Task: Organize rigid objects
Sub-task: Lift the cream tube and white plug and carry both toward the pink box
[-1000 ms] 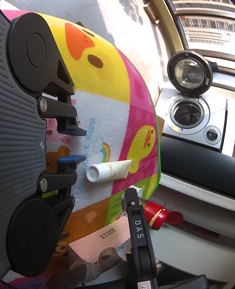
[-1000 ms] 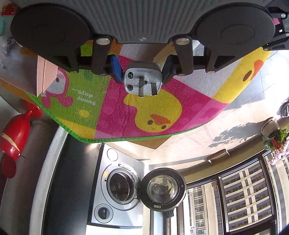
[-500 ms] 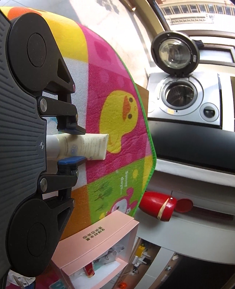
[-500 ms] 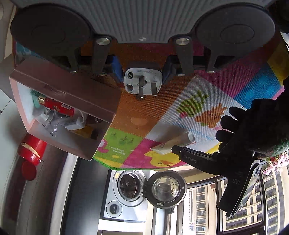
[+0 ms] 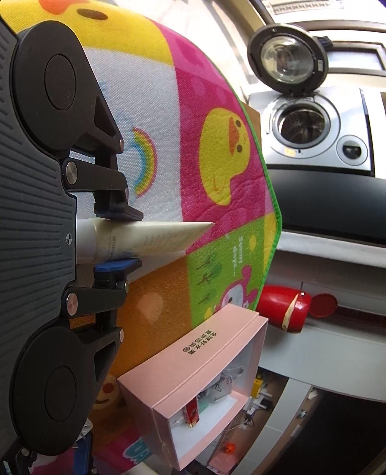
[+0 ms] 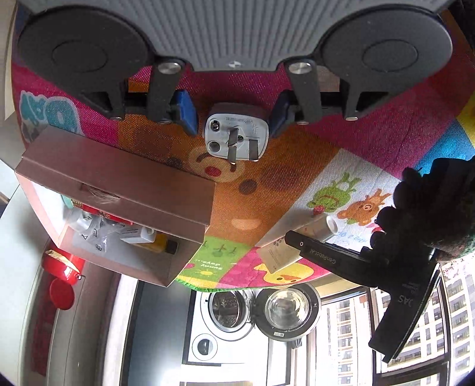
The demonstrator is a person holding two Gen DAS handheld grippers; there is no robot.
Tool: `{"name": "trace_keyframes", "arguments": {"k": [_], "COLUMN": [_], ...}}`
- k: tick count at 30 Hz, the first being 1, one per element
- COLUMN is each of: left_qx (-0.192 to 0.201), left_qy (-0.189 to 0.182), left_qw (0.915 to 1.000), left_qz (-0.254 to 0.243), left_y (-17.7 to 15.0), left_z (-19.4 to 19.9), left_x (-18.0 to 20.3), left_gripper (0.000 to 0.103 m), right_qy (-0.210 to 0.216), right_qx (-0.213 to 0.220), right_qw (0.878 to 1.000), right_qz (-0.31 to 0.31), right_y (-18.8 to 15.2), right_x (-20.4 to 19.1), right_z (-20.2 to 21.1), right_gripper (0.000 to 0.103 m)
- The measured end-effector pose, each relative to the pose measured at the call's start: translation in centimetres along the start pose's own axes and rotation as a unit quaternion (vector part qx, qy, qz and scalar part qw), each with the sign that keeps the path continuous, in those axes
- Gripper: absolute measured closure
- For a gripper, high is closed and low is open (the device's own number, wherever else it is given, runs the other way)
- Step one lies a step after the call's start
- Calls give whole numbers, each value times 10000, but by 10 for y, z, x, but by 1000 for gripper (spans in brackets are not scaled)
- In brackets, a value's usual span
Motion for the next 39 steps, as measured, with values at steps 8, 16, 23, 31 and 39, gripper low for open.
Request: {"name": "trace_keyframes", "arguments": {"k": [8, 16, 23, 31, 39], "left_qx": [8, -15, 150, -65, 3], "left_qy": [-123, 40, 242, -1, -29], "left_qw": [9999, 9999, 9996, 9993, 9989], "left_qz": [32, 114, -84, 370, 477], "left_y": [-35, -35, -40, -21, -16], "left_z": [37, 35, 36, 22, 12], "left_x": [16, 20, 25, 13, 13], "left_gripper": [72, 72, 72, 72, 73], "right_qy": [-154, -240, -251, -267, -234], "right_qx": [-89, -136, -95, -101, -98], "right_qw": [9985, 9974, 9968, 9968, 9970], "right_qz": [-508, -665, -753, -752, -725], "right_y": [-1, -3, -4, -5, -5], "right_x": [13, 18, 18, 17, 17], "right_z": [-10, -15, -15, -16, -15], "right_gripper": [8, 0, 0, 0, 0]}}
Point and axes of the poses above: each gripper's, at about its wrist camera, not at the fingertips, and z roughly against the way its jaws point, x to its right, y to its top, the point moved 6 cm from there along -z, roughly the way its jaws point, and after that the axes turned 4 degrees about -z, right-handed, at the moved point
